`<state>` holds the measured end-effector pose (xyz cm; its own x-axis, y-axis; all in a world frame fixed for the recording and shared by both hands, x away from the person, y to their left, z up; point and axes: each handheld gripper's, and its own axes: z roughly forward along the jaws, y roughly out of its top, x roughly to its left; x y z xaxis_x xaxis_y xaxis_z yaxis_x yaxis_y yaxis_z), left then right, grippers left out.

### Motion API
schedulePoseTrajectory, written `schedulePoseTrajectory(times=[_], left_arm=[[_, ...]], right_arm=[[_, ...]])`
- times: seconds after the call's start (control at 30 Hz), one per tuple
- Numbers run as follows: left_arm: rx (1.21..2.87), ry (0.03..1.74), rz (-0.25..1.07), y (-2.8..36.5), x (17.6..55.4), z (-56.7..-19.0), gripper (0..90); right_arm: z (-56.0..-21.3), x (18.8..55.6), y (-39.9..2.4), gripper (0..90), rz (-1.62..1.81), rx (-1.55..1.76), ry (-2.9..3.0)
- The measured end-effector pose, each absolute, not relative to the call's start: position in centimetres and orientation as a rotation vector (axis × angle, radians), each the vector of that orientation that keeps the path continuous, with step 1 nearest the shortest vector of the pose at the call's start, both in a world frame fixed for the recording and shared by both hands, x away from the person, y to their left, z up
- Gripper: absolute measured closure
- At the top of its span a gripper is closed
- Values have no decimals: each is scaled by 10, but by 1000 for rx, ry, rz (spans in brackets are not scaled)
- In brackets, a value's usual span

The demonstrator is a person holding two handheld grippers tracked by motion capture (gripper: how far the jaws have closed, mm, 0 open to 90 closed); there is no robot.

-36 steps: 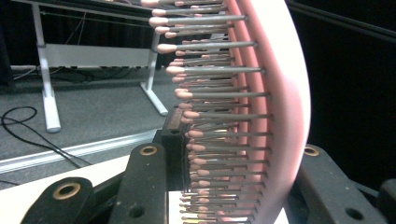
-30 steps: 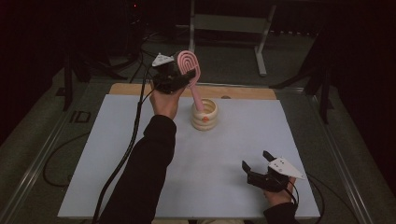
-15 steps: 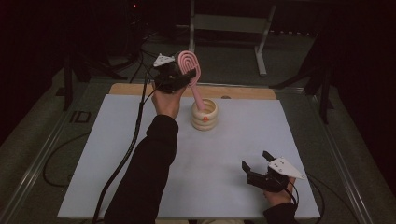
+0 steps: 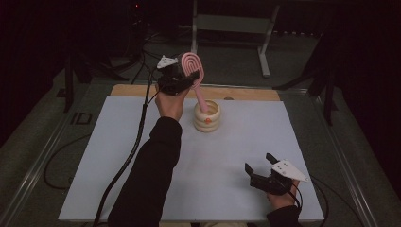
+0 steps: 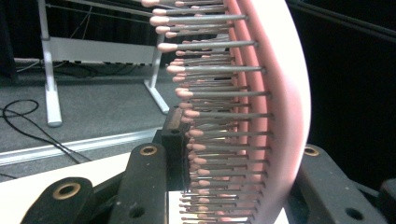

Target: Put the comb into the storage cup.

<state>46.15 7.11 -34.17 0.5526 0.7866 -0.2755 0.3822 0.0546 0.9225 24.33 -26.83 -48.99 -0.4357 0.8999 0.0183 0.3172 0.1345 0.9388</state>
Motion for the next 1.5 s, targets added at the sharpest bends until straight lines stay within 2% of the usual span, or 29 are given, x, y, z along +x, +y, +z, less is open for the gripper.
schedulePoseTrajectory(times=[1.5], left_arm=[[1554, 1066, 412, 62, 469, -357, 643]], right_arm=[[-490, 243, -269, 104, 1306, 1174, 1839]])
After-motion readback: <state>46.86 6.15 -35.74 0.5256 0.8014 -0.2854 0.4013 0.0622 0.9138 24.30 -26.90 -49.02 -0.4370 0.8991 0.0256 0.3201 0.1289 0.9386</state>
